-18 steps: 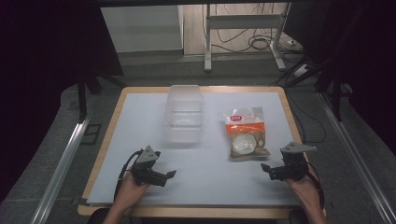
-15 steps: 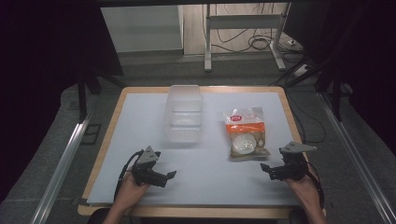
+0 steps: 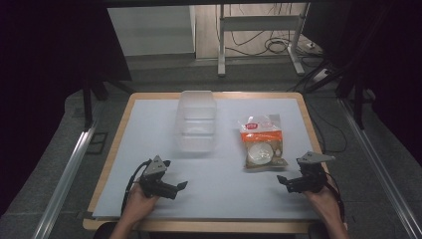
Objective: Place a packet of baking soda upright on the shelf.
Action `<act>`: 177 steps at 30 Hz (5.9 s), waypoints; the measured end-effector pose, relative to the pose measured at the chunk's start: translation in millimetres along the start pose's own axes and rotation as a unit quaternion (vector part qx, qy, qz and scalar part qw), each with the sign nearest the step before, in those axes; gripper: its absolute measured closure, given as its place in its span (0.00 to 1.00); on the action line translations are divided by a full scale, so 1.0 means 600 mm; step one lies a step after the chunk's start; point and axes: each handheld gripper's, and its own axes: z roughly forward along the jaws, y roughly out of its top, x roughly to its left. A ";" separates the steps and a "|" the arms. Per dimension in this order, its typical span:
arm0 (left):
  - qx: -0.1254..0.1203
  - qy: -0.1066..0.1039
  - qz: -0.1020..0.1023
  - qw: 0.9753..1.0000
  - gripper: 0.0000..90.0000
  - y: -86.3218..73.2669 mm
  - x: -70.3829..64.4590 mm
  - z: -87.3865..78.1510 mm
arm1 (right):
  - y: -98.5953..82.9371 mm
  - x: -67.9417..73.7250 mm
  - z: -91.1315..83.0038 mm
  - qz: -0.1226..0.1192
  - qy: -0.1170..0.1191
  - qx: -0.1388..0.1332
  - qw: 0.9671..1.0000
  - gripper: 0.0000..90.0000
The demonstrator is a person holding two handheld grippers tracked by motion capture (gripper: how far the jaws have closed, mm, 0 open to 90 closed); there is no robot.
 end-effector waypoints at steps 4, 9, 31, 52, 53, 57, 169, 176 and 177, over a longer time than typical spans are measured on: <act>-0.002 -0.001 -0.003 1.000 0.00 0.000 0.001 0.000 | 0.001 0.000 0.000 0.000 -0.002 0.001 1.000 0.00; -0.005 -0.003 -0.002 1.000 0.00 0.000 0.000 0.000 | 0.002 0.001 0.001 0.003 -0.005 0.000 1.000 0.00; -0.006 -0.013 0.030 0.999 0.00 0.000 -0.011 0.006 | 0.031 -0.004 0.000 0.004 -0.037 0.024 0.999 0.47; 0.005 -0.008 0.031 0.999 0.00 0.002 -0.013 0.010 | 0.056 -0.050 0.043 0.003 -0.038 0.053 0.998 0.98; 0.005 -0.008 0.031 0.999 0.01 0.002 -0.013 0.009 | 0.057 -0.052 0.047 0.002 -0.040 0.057 0.998 0.98; 0.006 -0.008 0.031 0.999 0.01 0.002 -0.013 0.010 | 0.051 -0.058 0.057 0.005 -0.040 0.070 0.997 0.98; 0.022 0.005 0.047 0.999 0.01 0.002 -0.019 0.016 | 0.069 -0.056 -0.019 0.030 -0.048 0.054 0.997 0.17; 0.023 0.006 0.047 0.999 0.01 0.002 -0.019 0.017 | 0.076 -0.067 -0.005 0.043 -0.035 0.056 0.997 0.15; 0.023 0.007 0.047 0.999 0.01 0.002 -0.019 0.017 | 0.077 -0.069 -0.002 0.045 -0.033 0.055 0.997 0.15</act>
